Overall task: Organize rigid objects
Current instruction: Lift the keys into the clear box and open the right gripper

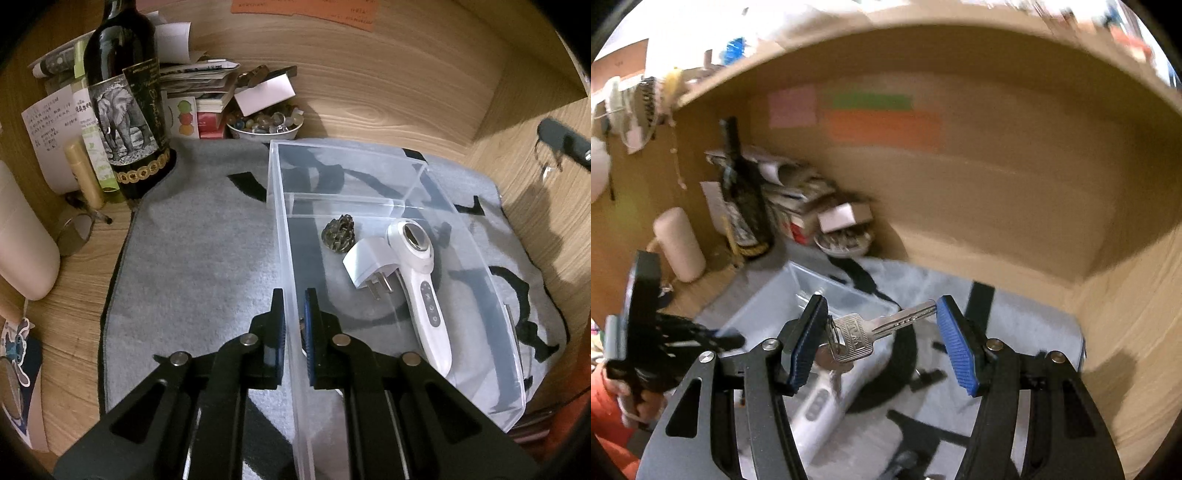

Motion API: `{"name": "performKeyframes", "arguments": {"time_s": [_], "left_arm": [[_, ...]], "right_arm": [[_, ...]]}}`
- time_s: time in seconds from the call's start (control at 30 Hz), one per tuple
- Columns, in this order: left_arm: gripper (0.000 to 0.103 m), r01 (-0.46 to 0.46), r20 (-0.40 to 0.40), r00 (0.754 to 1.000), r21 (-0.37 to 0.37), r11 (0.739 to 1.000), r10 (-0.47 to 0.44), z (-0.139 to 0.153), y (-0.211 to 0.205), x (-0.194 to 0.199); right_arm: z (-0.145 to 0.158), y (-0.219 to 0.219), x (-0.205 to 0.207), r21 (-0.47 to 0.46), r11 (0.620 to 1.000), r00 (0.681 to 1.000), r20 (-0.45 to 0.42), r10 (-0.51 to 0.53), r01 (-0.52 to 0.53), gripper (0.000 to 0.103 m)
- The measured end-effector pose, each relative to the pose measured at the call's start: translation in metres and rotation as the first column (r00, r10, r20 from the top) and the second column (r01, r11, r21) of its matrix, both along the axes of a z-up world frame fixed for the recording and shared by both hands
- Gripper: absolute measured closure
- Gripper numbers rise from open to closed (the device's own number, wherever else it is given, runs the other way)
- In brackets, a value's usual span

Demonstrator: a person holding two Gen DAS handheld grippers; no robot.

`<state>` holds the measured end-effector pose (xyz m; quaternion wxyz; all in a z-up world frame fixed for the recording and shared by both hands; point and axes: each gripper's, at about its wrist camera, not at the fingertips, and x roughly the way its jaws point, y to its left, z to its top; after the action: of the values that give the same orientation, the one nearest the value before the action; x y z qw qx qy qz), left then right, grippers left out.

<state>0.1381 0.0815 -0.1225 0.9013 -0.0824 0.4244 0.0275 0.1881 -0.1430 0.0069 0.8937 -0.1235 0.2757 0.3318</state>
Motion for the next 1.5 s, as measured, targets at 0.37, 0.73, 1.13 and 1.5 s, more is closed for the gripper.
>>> {"name": "performKeyframes", "arguments": {"time_s": [0.37,0.73,1.13,1.5], "left_arm": [[0.094,0.011,0.006,1.0,-0.008,1.0,-0.011,0.0,0.001,-0.002],[0.094,0.008,0.007,1.0,-0.004,1.0,-0.008,0.0,0.0,-0.003],[0.094,0.007,0.009,1.0,-0.005,1.0,-0.007,0.001,-0.001,-0.004],[0.094,0.009,0.009,1.0,-0.011,1.0,-0.009,0.001,-0.001,-0.004]], "right_arm": [[-0.012,0.042,-0.028,-0.024,0.994,0.993,-0.032,0.11,-0.111,0.045],[-0.063,0.078,-0.03,-0.13,0.972,0.972,-0.157,0.176,-0.197,0.045],[-0.089,0.088,-0.023,-0.179,0.958,0.953,-0.246,0.175,-0.222,0.045],[-0.063,0.064,-0.017,-0.107,0.984,0.97,-0.212,0.117,-0.142,0.044]]}}
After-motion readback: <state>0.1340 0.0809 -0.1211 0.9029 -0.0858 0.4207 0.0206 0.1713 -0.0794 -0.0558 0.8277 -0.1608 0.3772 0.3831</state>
